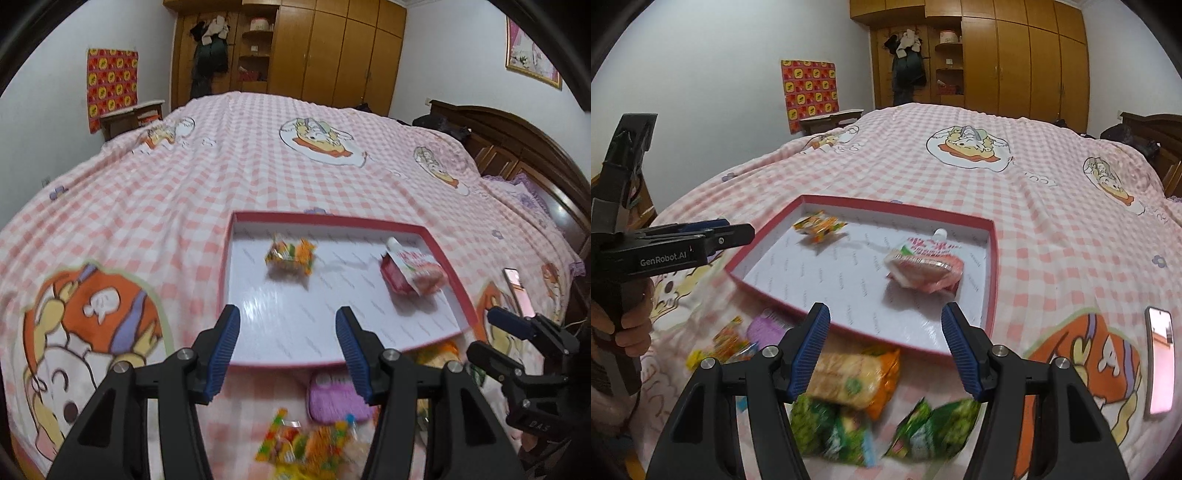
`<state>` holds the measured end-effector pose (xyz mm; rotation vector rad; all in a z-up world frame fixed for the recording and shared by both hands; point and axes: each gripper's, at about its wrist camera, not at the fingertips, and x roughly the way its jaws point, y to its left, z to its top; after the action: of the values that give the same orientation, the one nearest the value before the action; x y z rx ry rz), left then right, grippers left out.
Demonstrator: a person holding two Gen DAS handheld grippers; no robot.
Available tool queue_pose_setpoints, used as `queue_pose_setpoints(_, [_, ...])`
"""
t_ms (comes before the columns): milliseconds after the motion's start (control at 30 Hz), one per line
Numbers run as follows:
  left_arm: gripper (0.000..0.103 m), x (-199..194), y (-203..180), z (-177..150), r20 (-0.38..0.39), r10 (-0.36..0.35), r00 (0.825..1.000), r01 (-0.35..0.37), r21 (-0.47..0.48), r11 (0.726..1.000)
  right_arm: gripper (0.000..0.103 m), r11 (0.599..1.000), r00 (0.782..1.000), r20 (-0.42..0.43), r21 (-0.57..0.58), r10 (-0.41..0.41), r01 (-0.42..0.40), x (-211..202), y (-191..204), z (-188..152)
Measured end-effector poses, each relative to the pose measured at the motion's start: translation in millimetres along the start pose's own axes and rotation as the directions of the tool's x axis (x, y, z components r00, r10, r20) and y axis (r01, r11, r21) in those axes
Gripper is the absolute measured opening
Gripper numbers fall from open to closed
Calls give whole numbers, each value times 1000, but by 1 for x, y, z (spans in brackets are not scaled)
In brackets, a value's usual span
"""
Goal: Organize snacks
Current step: 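Withdraw both tools from the box back toward the snack pile, then move the left tool to the clear gummy bag while the right tool approaches the green pea snack bag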
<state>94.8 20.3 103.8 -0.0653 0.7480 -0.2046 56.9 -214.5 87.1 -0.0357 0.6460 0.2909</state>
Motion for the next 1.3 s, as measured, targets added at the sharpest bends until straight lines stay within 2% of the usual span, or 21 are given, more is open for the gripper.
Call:
queue_pose_setpoints(133, [57,-7,3,-14,-29,-43,999,42,-32,999,64,1000,1000,-13,22,17,-17,-11,5,-12])
queue_pose_setpoints(433, [57,-19,12,-48,-100,-69,993,63,-61,996,64,997,997,-74,71,22,-17,-21,6,-37])
queue_pose_setpoints(700, [57,-18,15,-64,-139,-87,986,78,-73,994,64,994,993,-110,111,37,-25,-23,5,-55])
queue_pose_setpoints(800, [62,-17,14,-68,-150,-95,984,84,-78,993,64,993,992,-120,111,41,-28,-22,6,-58])
queue_pose_setpoints(967, [63,-11,9,-72,-177,-93,980,84,-57,995,64,991,990,-127,128,64,-47,-22,9,-62])
queue_pose_setpoints(1100, [71,-5,5,-74,-188,-75,979,69,-41,997,64,988,987,-138,141,79,-59,-19,11,-64])
queue_pose_setpoints(1300, [71,11,7,-80,-219,-54,974,44,-51,998,65,988,984,-160,146,82,-58,-12,15,-67])
